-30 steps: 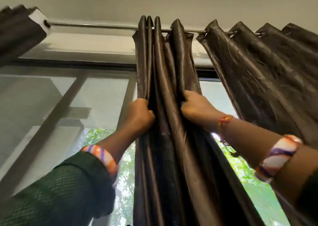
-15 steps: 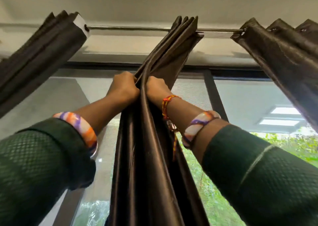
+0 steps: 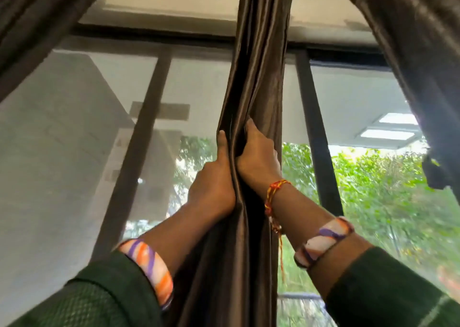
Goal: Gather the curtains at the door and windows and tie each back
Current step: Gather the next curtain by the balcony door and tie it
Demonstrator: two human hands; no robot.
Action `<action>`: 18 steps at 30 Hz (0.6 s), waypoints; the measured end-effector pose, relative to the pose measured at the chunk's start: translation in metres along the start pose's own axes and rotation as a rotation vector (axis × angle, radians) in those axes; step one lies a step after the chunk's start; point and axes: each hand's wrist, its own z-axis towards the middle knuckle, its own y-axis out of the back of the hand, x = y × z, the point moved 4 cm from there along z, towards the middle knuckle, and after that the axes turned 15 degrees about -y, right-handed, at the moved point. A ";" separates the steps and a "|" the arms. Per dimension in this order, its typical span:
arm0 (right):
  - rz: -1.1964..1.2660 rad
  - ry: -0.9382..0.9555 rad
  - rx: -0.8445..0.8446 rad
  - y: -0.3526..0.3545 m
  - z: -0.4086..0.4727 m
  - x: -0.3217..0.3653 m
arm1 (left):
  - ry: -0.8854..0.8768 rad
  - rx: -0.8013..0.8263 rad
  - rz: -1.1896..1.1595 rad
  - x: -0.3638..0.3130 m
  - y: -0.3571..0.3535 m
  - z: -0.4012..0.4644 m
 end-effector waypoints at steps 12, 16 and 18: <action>-0.100 -0.240 0.257 0.027 -0.138 -0.100 | 0.014 -0.005 0.098 -0.032 -0.056 -0.095; -0.161 -0.260 0.335 0.036 -0.173 -0.122 | 0.068 -0.027 0.030 -0.033 -0.075 -0.133; -0.170 -0.254 0.366 0.044 -0.186 -0.133 | 0.103 -0.085 -0.037 -0.032 -0.083 -0.151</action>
